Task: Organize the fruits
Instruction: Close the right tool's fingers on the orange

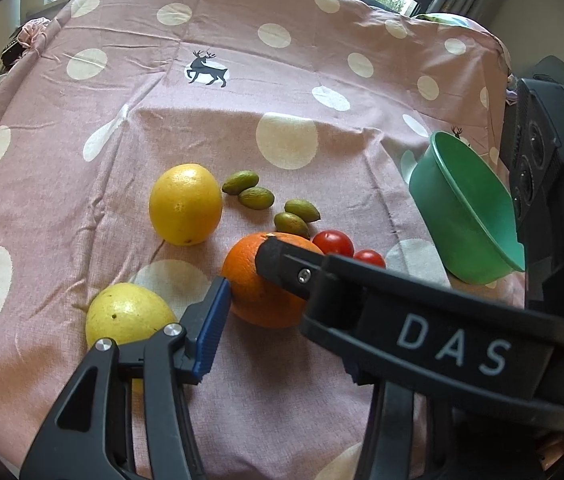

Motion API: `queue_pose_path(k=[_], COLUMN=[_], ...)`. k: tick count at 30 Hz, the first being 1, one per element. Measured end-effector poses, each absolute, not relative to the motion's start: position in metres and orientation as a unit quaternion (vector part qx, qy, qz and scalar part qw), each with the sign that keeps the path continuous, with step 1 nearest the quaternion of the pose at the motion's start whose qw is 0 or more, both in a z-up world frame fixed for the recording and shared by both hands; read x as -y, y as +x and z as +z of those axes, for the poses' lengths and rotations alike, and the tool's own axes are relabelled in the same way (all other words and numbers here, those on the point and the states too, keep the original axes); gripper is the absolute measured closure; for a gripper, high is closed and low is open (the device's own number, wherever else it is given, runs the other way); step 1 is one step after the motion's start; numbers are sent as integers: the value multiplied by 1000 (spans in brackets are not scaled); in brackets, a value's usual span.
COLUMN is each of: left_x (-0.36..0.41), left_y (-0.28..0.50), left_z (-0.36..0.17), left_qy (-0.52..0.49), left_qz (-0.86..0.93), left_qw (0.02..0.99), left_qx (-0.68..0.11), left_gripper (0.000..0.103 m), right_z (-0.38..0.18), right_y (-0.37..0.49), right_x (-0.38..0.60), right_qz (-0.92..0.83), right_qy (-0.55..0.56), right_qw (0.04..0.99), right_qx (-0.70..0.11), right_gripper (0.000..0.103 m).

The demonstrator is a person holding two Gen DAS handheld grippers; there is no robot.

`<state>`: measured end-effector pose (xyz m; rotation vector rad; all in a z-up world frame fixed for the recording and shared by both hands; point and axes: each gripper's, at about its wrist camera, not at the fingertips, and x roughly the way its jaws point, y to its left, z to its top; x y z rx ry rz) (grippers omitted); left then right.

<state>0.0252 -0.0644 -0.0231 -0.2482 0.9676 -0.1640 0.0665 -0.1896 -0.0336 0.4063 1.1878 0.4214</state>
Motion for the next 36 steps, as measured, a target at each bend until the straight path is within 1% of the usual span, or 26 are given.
queue_pose_path(k=[3,9,19,36], left_x=[61,62,64,65], left_y=[29,32,36,32], left_z=[-28,-31,-30,-26], left_qy=[-129,-133,-116,-107], left_qz=[-79,-82,-82,-80], left_qw=[868,865,873,880], left_qx=[-473,-477,-467,-455], left_gripper=[49,45,47,48], right_z=[-34,-39,-47,-47], right_y=[66,69,78,76], right_x=[189,188,192,193], right_qz=[194,192,206,221], right_qy=[186,193,216,224], right_qw=[788,782,764,763], right_qx=[-553,-561,-572,-565], right_gripper=[47,46,42,43])
